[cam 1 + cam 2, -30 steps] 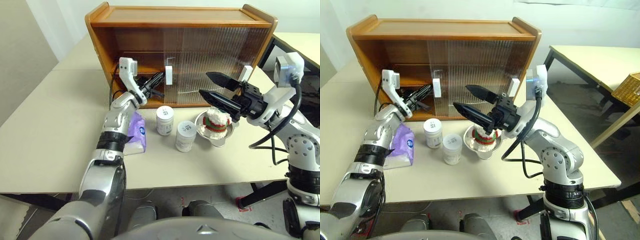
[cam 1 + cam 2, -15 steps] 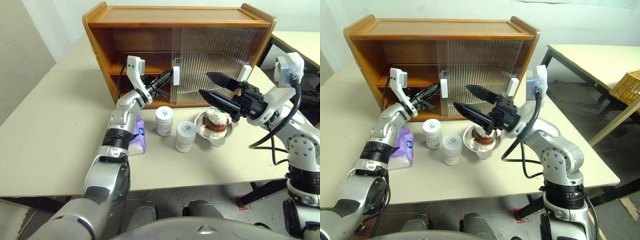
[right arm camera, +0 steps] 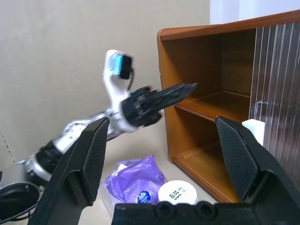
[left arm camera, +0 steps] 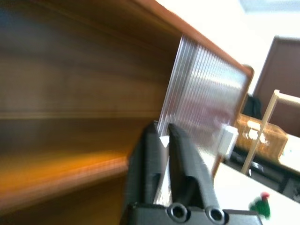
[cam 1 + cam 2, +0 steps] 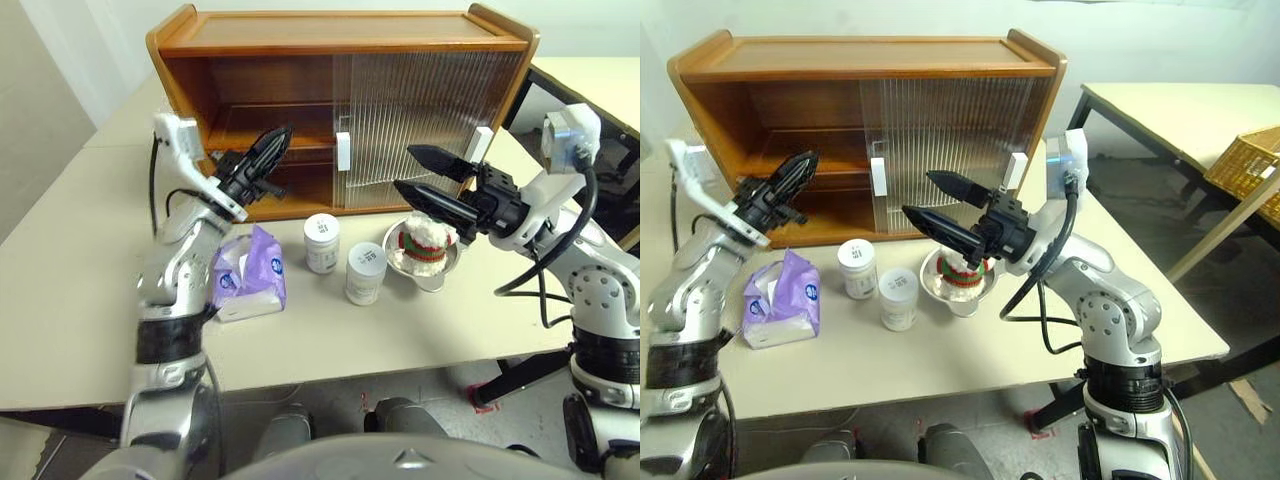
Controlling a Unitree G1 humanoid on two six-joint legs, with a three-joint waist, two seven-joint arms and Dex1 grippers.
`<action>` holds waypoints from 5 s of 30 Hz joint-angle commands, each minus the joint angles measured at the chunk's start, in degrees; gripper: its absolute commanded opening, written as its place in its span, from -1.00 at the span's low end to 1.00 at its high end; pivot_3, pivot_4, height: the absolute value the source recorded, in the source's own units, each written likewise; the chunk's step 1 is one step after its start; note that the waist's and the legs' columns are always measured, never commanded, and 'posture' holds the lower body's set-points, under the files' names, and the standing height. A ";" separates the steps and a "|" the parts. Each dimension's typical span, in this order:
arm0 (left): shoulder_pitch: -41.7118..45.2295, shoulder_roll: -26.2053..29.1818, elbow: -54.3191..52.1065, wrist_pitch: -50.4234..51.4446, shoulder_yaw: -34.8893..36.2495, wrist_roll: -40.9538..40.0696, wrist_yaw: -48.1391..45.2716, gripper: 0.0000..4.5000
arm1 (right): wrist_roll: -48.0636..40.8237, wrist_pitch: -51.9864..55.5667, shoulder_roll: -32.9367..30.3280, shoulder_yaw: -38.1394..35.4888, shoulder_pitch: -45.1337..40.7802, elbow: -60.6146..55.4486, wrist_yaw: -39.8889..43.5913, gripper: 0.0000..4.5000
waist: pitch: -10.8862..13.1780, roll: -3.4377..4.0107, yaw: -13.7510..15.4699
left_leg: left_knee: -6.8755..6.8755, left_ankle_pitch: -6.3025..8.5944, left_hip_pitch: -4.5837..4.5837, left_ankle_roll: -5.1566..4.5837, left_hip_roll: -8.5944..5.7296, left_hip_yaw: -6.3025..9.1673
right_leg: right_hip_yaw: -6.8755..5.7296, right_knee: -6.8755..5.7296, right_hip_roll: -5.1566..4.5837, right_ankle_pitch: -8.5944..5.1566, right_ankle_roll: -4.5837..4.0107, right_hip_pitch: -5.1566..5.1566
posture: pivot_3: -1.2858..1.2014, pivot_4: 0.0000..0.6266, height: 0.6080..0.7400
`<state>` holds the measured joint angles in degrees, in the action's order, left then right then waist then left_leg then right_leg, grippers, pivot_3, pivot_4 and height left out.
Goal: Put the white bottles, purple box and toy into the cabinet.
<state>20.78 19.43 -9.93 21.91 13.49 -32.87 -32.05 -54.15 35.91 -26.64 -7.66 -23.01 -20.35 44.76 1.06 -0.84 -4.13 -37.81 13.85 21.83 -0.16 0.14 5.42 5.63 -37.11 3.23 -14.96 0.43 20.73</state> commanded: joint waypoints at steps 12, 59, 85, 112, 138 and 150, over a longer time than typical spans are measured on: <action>-37.03 -3.37 -20.81 -9.15 4.05 0.05 0.55 0.99 | 0.08 1.22 0.80 2.07 -2.40 3.85 4.24 1.00 | 0.23 0.12 2.24 | 0.14 0.52 0.17 0.39 0.45 0.42 | 0.30 -0.08 -0.17 -0.44 -0.34 0.45 | 0.04 -0.85 1.00; -38.72 -3.17 -0.02 -23.02 0.58 6.57 -0.23 -1.00 | 0.73 1.14 0.82 2.32 -4.11 4.68 4.85 1.00 | 0.28 0.32 4.02 | 0.66 0.56 0.01 0.55 0.62 0.39 | 0.25 -0.32 -0.02 -0.68 -0.73 0.62 | 0.03 -0.87 1.00; 2.12 1.26 -2.06 3.98 2.50 -4.52 21.48 -1.00 | 2.02 0.36 2.40 2.73 -4.51 4.94 4.64 1.00 | 0.66 -0.22 4.09 | 0.09 0.35 -0.03 0.37 0.37 0.44 | 0.14 -0.31 0.02 -0.22 -0.60 0.30 | 0.00 -0.87 1.00; 20.05 0.96 17.59 6.61 -2.31 8.81 19.54 0.31 | 2.41 -0.55 3.52 2.32 -3.30 3.67 2.79 1.00 | 0.85 -0.35 2.39 | -0.03 0.21 0.02 0.15 0.17 0.39 | 0.30 -0.14 -0.04 0.05 -0.26 0.26 | -0.03 -0.88 1.00; 5.58 0.37 0.90 10.05 -5.09 7.04 14.55 0.42 | 2.21 -0.07 3.48 2.52 -2.58 3.24 2.70 1.00 | 0.86 -0.36 2.41 | -0.01 0.26 0.03 0.13 0.26 0.34 | 0.33 -0.08 -0.04 0.05 -0.31 0.28 | -0.04 -0.87 1.00; 11.52 -2.73 12.36 4.79 -6.13 13.14 17.37 -0.99 | 2.35 -0.36 3.34 2.14 -2.20 2.82 2.38 1.00 | 0.86 -0.36 2.25 | 0.01 0.27 0.06 0.12 0.27 0.34 | 0.39 -0.08 -0.04 0.07 -0.34 0.31 | -0.06 -0.90 1.00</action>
<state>31.48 17.13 0.39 27.82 7.80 -20.99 -15.10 -51.89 35.68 -23.10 -5.35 -25.58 -16.80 47.35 1.92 -1.20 -1.88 -37.80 14.13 21.88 -0.05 0.39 5.75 6.03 -37.19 3.19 -14.89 0.10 21.05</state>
